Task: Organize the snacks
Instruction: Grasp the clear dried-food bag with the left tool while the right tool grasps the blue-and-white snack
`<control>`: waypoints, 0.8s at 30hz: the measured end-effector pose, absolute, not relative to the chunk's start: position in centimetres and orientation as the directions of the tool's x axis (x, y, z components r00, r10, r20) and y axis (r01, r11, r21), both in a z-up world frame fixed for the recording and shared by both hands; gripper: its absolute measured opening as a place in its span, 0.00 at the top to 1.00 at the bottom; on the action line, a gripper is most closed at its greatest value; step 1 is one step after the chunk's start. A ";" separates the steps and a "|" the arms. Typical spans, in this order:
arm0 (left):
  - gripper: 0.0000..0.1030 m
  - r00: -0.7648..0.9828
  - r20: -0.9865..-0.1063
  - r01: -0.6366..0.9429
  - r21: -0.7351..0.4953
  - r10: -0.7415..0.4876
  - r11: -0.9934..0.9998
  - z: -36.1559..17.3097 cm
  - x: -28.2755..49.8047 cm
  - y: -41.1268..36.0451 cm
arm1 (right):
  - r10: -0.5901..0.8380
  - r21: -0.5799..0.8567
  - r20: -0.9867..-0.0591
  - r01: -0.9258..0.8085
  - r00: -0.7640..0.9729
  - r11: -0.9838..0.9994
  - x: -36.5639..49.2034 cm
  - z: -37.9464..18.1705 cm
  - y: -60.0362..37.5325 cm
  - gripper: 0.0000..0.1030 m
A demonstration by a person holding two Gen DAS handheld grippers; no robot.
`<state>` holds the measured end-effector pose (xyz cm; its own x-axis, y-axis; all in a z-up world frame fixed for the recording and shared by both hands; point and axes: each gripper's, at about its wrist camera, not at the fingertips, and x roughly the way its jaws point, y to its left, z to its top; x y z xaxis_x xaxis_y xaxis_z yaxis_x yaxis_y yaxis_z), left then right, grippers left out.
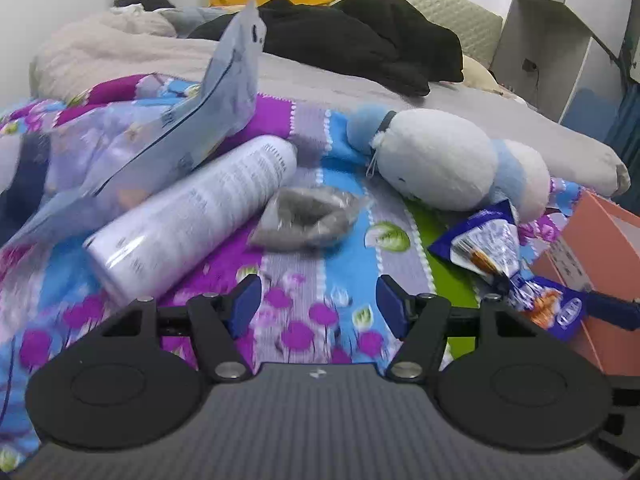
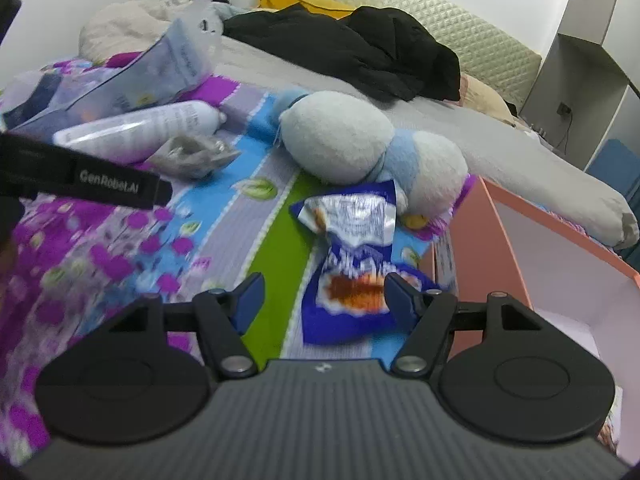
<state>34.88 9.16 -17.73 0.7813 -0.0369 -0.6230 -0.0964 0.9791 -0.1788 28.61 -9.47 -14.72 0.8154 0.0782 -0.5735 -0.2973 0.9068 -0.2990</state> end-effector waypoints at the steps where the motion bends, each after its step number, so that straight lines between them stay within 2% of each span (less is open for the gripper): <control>1: 0.33 0.781 -0.623 -0.091 -0.174 -0.038 0.981 -17.9 35.5 9.2 | 0.078 -0.299 -0.575 -0.298 0.814 0.907 29.2 -14.9 -9.4 0.34; 12: 0.35 0.784 -0.618 -0.020 -0.118 -0.058 0.993 -19.1 40.2 8.2 | 0.015 -0.366 -0.587 -0.282 0.809 0.887 34.5 -18.0 -8.8 0.34; 21: 0.50 0.776 -0.630 0.023 -0.003 -0.020 1.000 -19.7 42.1 6.6 | 0.040 -0.300 -0.618 -0.282 0.785 0.911 35.8 -19.1 -9.8 0.35; 24: 0.62 0.773 -0.634 0.019 0.032 0.006 0.999 -19.9 42.4 6.4 | 0.056 -0.276 -0.628 -0.289 0.776 0.917 36.2 -19.1 -10.0 0.43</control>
<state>42.39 6.44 -19.92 0.7729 0.0059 -0.6345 0.0187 0.9993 0.0321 36.17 -10.03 -19.08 0.7761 0.0556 -0.6282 -0.2890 0.9168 -0.2758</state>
